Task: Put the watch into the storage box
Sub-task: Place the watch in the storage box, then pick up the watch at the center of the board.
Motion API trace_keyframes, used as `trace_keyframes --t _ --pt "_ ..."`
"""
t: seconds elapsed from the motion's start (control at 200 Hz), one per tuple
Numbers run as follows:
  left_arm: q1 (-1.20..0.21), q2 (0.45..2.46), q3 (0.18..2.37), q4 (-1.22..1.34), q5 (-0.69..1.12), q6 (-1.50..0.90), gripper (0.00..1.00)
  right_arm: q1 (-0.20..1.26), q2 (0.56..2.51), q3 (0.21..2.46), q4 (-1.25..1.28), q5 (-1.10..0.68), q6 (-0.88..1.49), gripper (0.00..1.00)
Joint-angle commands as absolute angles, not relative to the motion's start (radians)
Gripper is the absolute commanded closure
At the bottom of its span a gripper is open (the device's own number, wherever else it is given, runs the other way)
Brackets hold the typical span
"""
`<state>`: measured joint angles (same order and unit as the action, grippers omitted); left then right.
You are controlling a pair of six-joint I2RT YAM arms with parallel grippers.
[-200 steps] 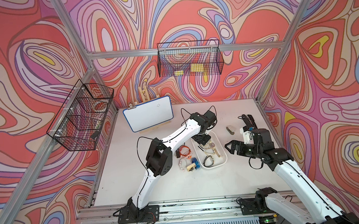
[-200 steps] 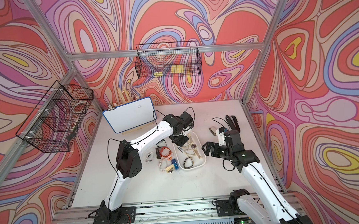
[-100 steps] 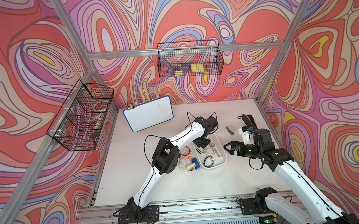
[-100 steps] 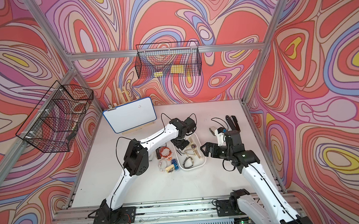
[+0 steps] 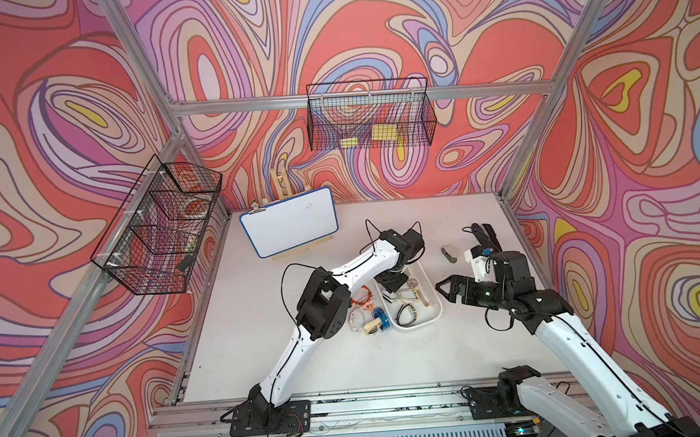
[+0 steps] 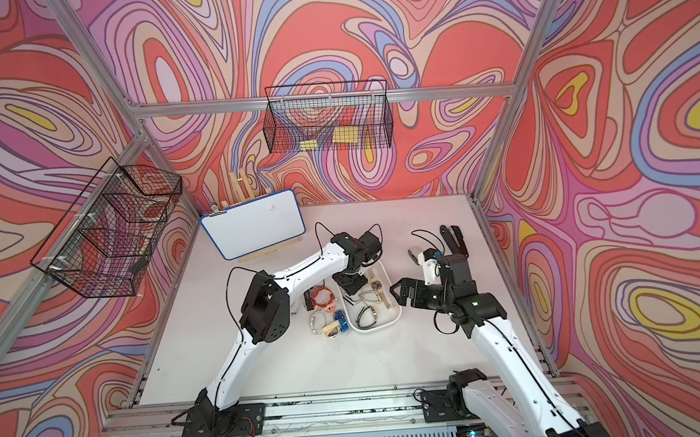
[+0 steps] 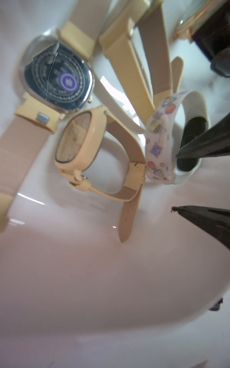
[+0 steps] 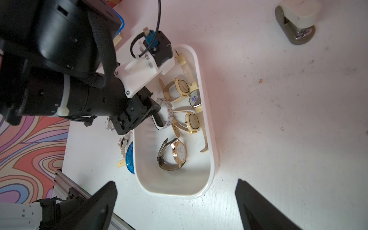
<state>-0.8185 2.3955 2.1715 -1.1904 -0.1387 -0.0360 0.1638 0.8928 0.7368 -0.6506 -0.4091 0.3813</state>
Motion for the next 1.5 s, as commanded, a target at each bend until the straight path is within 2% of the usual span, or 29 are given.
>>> trace_keyframes --t 0.0,0.195,0.305,0.401,0.496,0.636,0.686,0.811,0.911,1.112,1.312,1.427,1.492 --pt "-0.823 2.284 2.164 -1.215 -0.154 -0.063 0.51 0.16 0.893 0.771 -0.655 -0.416 0.365 0.02" --pt "-0.825 2.093 2.097 -1.171 -0.148 -0.124 0.43 0.16 0.896 0.775 -0.654 -0.482 0.352 0.02" --pt "-0.825 1.861 1.884 -0.996 -0.045 -0.176 0.41 0.163 0.898 0.769 -0.646 -0.561 0.346 0.02" --pt "-0.825 1.606 1.634 -0.788 0.053 -0.252 0.29 0.197 0.898 0.761 -0.633 -0.599 0.364 0.02" --pt "-0.825 1.37 1.414 -0.653 0.111 -0.343 0.19 0.325 0.902 0.758 -0.609 -0.539 0.408 0.02" --pt "-0.831 1.082 1.177 -0.626 0.124 -0.462 0.1 0.6 0.97 0.778 -0.56 -0.361 0.481 0.02" --pt "-0.843 0.995 1.105 -0.651 0.099 -0.499 0.01 0.68 1.02 0.801 -0.563 -0.303 0.494 0.02" --pt "-0.886 0.812 0.975 -0.759 0.002 -0.578 0.0 0.829 1.156 0.872 -0.56 -0.18 0.523 0.02" --pt "-0.893 0.683 0.895 -0.82 -0.05 -0.633 0.0 0.883 1.261 0.958 -0.57 -0.103 0.519 0.02" --pt "-0.894 0.597 0.836 -0.892 -0.101 -0.695 0.01 0.886 1.489 1.168 -0.59 -0.038 0.472 0.02" --pt "-0.894 0.579 0.826 -0.922 -0.132 -0.706 0.01 0.872 1.755 1.416 -0.722 0.026 0.398 0.11" --pt "-0.895 0.57 0.825 -0.94 -0.138 -0.704 0.01 0.843 1.86 1.521 -0.782 0.056 0.351 0.28" --pt "-0.894 0.566 0.825 -0.949 -0.144 -0.704 0.02 0.828 1.896 1.555 -0.793 0.066 0.323 0.32"
